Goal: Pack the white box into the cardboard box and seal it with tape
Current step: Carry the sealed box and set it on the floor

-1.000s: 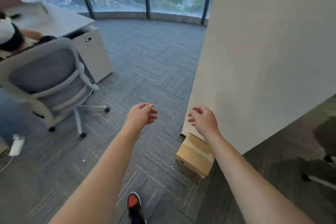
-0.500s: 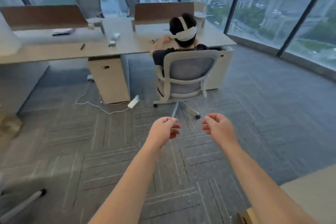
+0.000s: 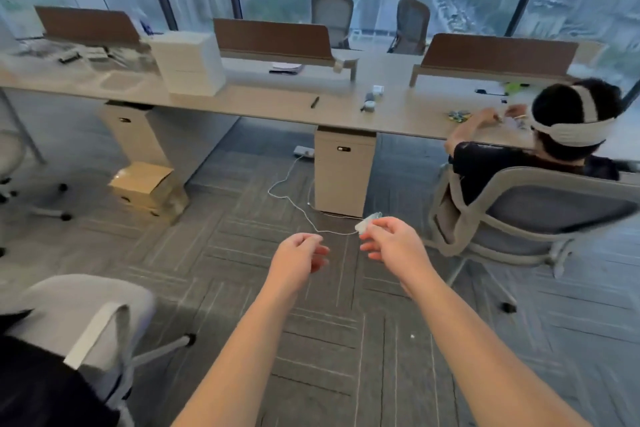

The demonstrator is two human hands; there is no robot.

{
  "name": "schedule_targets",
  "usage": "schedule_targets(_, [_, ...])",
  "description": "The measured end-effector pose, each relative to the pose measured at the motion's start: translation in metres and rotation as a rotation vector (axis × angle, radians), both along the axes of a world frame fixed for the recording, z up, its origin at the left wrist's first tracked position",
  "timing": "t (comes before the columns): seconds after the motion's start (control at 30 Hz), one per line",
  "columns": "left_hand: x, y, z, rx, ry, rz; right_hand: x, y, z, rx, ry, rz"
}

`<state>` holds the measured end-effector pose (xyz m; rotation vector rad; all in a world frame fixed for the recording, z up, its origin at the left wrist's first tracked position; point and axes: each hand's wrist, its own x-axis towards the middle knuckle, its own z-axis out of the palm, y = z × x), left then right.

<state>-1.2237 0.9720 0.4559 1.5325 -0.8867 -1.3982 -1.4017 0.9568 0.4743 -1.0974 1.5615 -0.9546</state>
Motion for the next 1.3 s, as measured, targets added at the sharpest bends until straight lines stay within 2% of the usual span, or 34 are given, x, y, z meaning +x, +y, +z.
schedule_targets(0.27, [0.050, -0.128, -0.013, 0.025, -0.009, 0.173, 0.052, -0.155, -0.014, 0.001, 0.009, 0.146])
schedule_targets(0.47, [0.079, -0.234, 0.007, 0.037, -0.065, 0.310, 0.089, -0.286, -0.013, -0.022, 0.008, 0.265])
schedule_targets(0.7, [0.162, -0.319, 0.029, 0.014, -0.058, 0.499, 0.189, -0.403, 0.015, -0.063, 0.035, 0.453])
schedule_targets(0.97, [0.331, -0.404, 0.016, -0.026, -0.051, 0.643, 0.364, -0.513, 0.011, -0.106, 0.118, 0.610])
schedule_targets(1.3, [0.581, -0.504, 0.012, 0.011, -0.077, 0.748, 0.597, -0.632, 0.014, -0.092, 0.118, 0.665])
